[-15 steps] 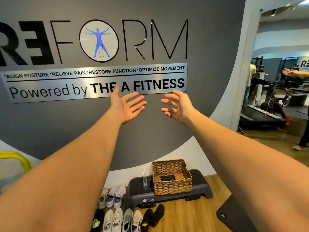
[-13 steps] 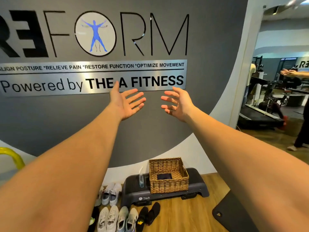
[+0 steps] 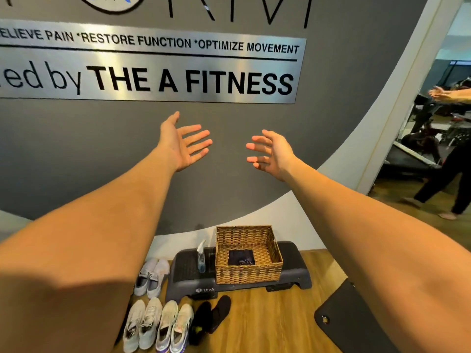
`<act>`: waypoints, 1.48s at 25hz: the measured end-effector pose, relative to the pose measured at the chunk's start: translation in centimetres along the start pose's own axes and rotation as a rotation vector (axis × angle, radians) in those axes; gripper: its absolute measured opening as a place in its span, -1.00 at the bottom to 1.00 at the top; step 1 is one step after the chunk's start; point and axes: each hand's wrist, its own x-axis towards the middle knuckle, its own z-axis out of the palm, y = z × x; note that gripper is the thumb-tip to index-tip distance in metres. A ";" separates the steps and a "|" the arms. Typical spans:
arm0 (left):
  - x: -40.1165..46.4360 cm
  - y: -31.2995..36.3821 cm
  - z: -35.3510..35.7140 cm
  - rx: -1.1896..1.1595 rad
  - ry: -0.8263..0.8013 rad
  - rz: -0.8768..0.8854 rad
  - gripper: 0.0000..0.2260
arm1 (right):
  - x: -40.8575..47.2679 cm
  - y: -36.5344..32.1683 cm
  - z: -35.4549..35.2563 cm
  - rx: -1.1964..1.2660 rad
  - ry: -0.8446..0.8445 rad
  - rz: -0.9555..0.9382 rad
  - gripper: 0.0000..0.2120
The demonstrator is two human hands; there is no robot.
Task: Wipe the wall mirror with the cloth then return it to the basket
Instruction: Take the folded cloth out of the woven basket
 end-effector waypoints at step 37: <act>64.3 -72.9 -15.4 0.649 0.232 -0.809 -0.55 | 61.6 68.3 -19.5 -0.932 -0.245 0.438 -0.45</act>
